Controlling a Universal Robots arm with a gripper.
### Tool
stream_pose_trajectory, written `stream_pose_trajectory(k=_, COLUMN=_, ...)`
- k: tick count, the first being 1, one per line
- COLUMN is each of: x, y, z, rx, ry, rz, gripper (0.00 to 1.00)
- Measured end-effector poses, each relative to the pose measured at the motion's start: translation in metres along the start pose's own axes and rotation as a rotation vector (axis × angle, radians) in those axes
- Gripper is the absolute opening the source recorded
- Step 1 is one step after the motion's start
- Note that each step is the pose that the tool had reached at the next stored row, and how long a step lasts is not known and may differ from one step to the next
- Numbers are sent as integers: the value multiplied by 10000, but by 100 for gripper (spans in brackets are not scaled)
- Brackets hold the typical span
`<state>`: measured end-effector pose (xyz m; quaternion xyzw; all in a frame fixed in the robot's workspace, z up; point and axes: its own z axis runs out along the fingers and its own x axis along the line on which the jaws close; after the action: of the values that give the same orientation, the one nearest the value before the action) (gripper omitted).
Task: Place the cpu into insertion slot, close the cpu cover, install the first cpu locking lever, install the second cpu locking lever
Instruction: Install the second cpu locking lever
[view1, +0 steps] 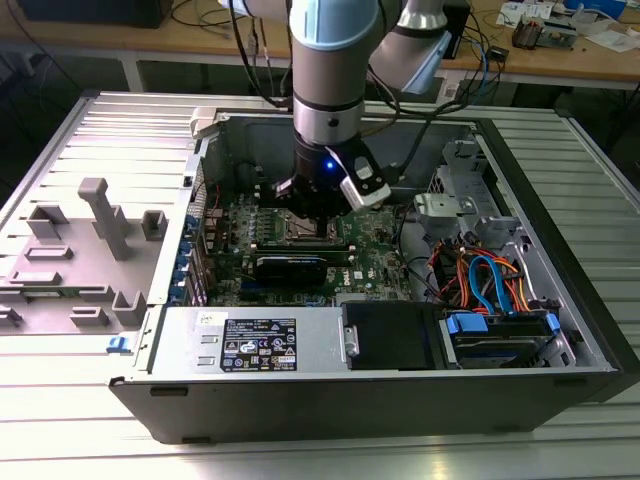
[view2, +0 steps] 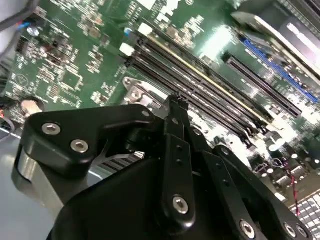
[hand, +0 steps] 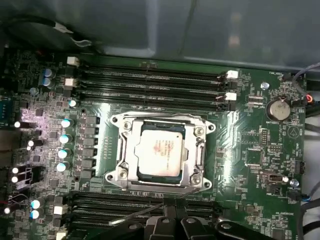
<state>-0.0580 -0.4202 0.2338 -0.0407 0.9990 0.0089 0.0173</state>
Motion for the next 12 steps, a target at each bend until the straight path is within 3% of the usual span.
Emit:
stream_pose_trajectory(k=1, x=65, y=-5, z=-2, rx=-9, ry=-1, rz=2, gripper=11)
stream_pose_trajectory(k=7, x=203, y=-45, z=-6, rx=-80, ry=-6, rz=3, gripper=11)
stream_pose_trajectory(k=12, x=209, y=-44, z=-3, rx=-105, ry=-8, rz=5, gripper=11)
